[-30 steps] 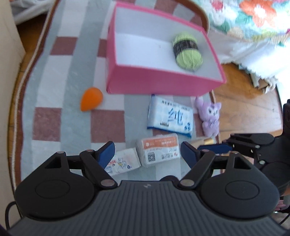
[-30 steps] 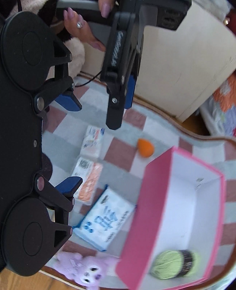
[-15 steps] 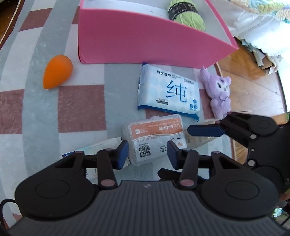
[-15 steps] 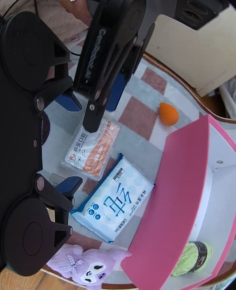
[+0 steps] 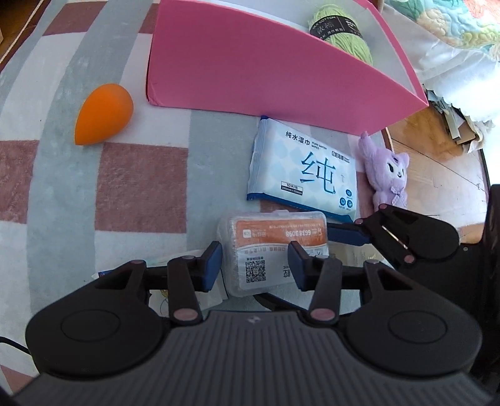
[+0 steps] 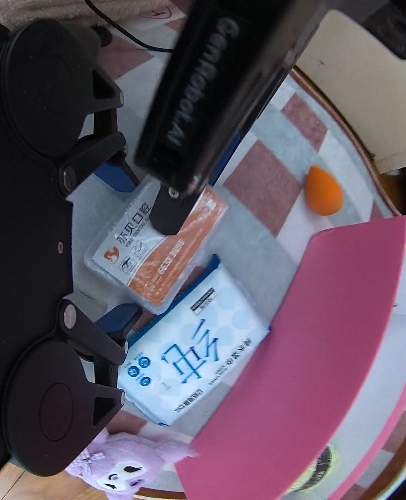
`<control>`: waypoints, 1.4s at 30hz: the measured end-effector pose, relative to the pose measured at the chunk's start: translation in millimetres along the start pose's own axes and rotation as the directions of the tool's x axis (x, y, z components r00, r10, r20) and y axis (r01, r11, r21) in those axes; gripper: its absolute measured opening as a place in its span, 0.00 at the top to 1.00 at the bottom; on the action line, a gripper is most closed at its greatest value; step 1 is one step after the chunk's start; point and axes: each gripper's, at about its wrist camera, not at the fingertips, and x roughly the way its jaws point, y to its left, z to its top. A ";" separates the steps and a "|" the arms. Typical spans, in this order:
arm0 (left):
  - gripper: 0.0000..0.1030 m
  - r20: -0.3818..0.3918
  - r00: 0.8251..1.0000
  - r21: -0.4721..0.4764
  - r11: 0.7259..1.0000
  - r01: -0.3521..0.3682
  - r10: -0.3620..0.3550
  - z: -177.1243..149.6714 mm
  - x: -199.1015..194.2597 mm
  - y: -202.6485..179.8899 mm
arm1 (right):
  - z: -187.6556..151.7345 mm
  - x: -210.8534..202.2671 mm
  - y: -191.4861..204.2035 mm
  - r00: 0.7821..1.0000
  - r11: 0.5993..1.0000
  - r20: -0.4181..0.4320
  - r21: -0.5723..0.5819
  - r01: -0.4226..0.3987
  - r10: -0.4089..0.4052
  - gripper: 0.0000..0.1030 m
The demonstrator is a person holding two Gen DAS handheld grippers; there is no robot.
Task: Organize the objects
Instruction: 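Lower the left tool onto the orange-labelled wipe pack and close it, then carry the orange-labelled pack with the left tool into the pink box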
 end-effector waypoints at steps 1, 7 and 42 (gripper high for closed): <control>0.57 0.010 1.000 0.016 1.000 0.004 -0.004 -1.3 -1.1 -1.2 | -0.4 -1.9 0.1 1.000 1.000 0.005 0.003 -0.001 0.001 0.22; 0.58 0.067 0.996 0.048 0.998 0.052 -0.055 -8.5 -23.9 -6.7 | -6.9 -24.7 -3.7 0.997 1.000 0.071 -0.006 -0.008 0.008 0.21; 0.57 0.301 0.952 0.001 0.999 0.051 -0.049 172.5 -96.5 -35.0 | 163.5 -119.4 -87.0 0.972 0.996 0.233 -0.082 0.039 -0.019 0.21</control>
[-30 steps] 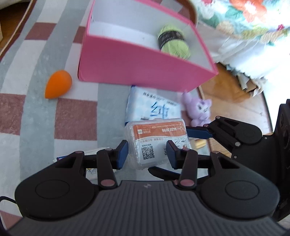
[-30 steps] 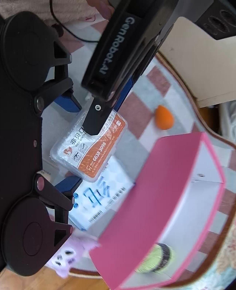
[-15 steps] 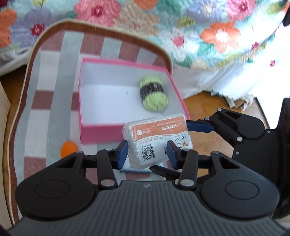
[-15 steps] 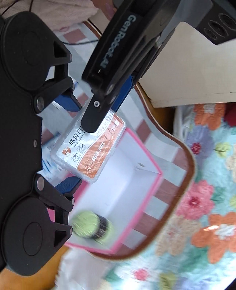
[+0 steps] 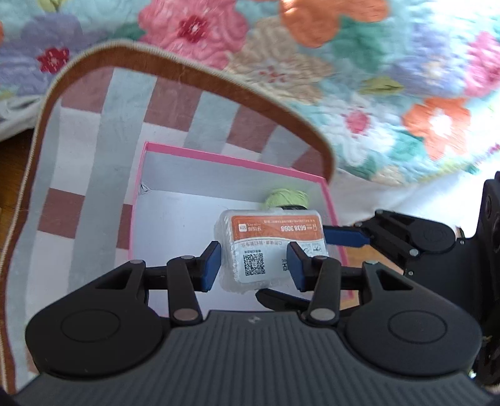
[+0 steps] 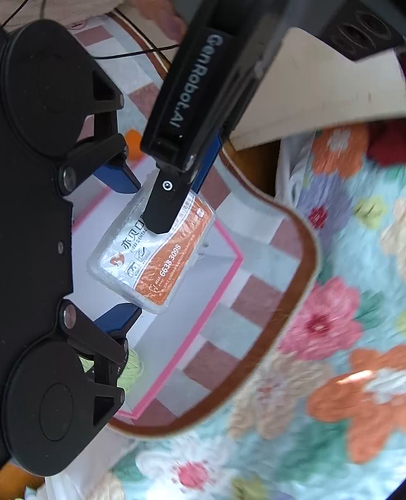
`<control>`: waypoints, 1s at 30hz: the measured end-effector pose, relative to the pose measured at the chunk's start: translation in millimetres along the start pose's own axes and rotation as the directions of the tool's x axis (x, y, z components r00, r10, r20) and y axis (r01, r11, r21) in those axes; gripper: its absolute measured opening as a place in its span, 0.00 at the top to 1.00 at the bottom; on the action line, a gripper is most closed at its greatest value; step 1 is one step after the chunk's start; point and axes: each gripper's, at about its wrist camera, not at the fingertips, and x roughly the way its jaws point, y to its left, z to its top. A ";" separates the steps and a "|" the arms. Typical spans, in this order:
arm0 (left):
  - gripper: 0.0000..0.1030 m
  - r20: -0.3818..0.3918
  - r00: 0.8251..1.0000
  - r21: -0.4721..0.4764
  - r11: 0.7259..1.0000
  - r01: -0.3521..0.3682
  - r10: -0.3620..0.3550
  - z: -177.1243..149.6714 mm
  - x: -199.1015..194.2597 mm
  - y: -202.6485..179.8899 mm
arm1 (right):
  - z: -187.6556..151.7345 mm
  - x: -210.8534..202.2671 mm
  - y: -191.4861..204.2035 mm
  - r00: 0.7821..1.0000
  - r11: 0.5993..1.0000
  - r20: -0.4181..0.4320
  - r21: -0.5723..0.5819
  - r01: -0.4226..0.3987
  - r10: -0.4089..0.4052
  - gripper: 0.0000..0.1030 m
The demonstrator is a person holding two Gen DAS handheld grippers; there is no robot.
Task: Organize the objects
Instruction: 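Carry the orange-labelled pack with the left tool into the pink box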
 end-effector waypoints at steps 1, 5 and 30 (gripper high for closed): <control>0.57 -0.004 1.000 -0.014 1.000 -0.006 0.006 3.4 11.9 2.7 | -0.3 8.5 -7.9 1.000 1.000 -0.013 0.019 -0.007 0.007 0.21; 0.57 -0.024 0.999 -0.050 0.998 -0.039 0.038 12.8 59.4 14.3 | 1.9 52.7 -39.5 0.997 0.996 -0.067 0.087 -0.024 0.030 0.21; 0.61 -0.193 0.968 -0.171 0.965 -0.197 0.163 21.8 171.6 37.4 | -5.9 143.6 -65.6 0.967 0.991 -0.218 0.004 0.137 -0.133 0.44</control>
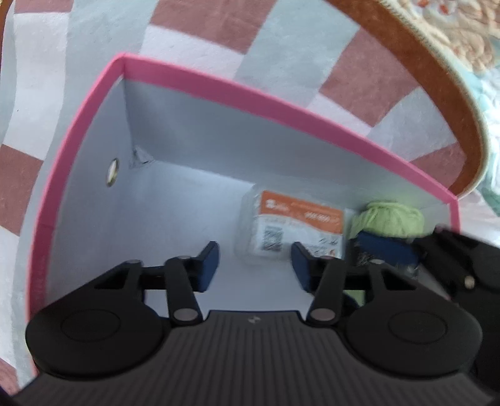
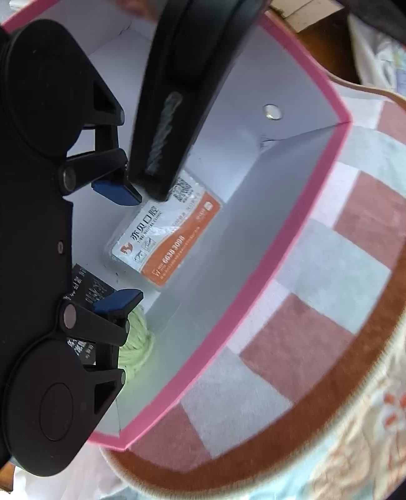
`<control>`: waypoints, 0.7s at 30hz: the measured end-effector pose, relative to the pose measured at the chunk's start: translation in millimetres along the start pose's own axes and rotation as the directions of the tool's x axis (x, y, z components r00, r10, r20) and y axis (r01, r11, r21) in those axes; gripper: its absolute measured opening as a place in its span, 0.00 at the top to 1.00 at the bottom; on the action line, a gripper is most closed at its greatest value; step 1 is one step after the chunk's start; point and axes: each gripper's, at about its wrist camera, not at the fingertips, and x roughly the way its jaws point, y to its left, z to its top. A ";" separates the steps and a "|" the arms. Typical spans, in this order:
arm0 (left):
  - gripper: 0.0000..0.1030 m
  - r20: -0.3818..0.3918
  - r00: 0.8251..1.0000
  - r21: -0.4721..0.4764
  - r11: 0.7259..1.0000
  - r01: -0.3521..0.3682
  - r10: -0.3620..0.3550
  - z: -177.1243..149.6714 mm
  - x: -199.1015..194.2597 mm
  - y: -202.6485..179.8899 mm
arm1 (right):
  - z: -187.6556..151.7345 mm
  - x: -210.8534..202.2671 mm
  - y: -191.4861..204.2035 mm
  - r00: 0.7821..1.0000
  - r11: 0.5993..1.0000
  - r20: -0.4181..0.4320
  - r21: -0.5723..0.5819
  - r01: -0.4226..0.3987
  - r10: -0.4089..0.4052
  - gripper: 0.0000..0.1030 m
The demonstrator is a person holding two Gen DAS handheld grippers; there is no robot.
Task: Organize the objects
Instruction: 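Carry the orange-labelled pack with the left tool into the pink box, then open the left tool and lift it out of the box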
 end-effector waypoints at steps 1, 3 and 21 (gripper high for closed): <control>0.62 0.001 1.000 0.010 1.000 0.008 -0.008 -0.3 0.9 -4.8 | -1.8 -4.0 -0.4 1.000 1.000 0.006 0.001 -0.013 0.013 0.49; 0.65 0.008 1.000 0.047 0.999 0.005 -0.006 -2.0 3.7 -15.9 | -6.5 -10.3 0.0 1.000 1.000 0.011 -0.014 -0.011 0.011 0.61; 0.52 0.016 0.999 0.257 0.966 -0.034 0.031 -40.4 -85.3 -21.0 | -68.7 -78.2 -17.7 0.965 0.925 0.189 0.299 -0.233 0.182 0.55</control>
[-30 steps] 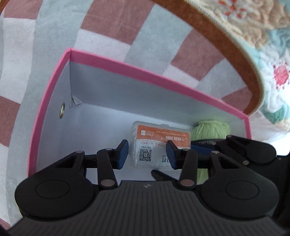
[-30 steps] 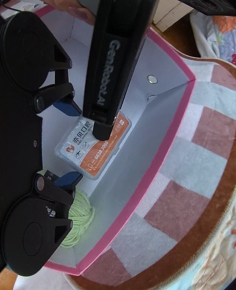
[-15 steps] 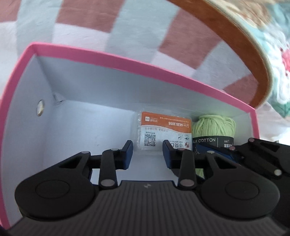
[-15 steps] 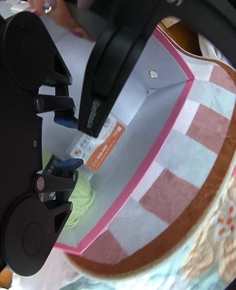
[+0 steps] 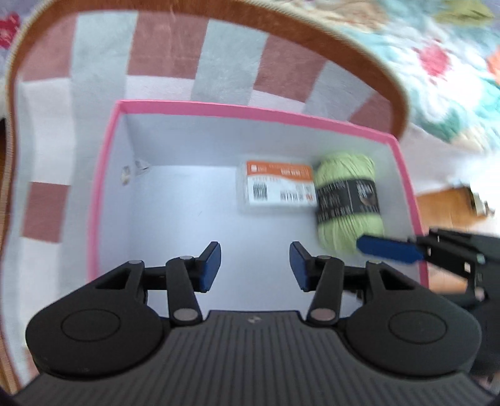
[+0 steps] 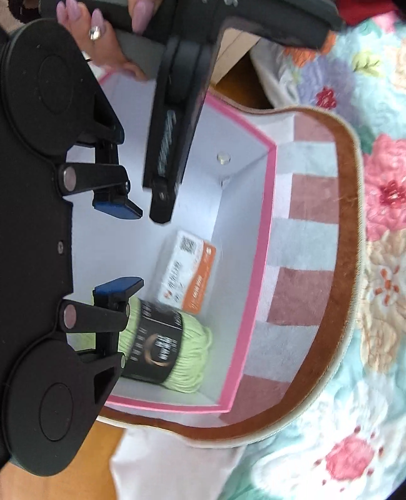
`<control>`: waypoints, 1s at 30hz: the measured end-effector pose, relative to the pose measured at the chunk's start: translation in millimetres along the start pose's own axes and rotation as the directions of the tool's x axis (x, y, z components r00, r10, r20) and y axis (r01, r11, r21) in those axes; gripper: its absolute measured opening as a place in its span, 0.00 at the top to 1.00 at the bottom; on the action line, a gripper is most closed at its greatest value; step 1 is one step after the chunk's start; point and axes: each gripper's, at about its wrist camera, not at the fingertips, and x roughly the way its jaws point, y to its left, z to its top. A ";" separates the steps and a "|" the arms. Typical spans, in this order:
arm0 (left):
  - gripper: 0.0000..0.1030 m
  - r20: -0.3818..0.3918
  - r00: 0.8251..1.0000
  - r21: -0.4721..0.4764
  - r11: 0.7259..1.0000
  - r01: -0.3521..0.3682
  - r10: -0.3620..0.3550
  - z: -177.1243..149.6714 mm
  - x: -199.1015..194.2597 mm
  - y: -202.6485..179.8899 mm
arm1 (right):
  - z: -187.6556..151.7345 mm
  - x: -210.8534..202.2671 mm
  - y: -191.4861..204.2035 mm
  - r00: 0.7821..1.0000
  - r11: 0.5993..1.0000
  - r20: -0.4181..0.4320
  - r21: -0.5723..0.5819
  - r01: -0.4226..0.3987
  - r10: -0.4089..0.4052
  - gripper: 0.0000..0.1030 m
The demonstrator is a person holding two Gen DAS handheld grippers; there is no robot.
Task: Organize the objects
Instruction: 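Open the left tool and lift it out of the box, then lower the left tool onto the small white tissue pack and close it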
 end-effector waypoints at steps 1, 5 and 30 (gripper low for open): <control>0.51 -0.001 1.000 0.021 1.000 -0.017 0.017 -3.2 -10.5 -1.5 | 7.1 -1.8 -5.3 1.000 1.000 0.005 0.002 -0.006 0.006 0.54; 0.50 0.016 0.996 0.101 0.991 -0.085 0.083 -19.9 -46.1 -18.2 | 1.7 -28.9 13.8 1.000 0.999 -0.001 -0.016 -0.028 0.028 0.45; 0.08 0.111 0.987 0.099 0.986 -0.131 0.120 -173.0 -183.5 31.9 | -86.2 -120.1 138.8 0.968 0.964 -0.110 -0.122 -0.237 0.224 0.15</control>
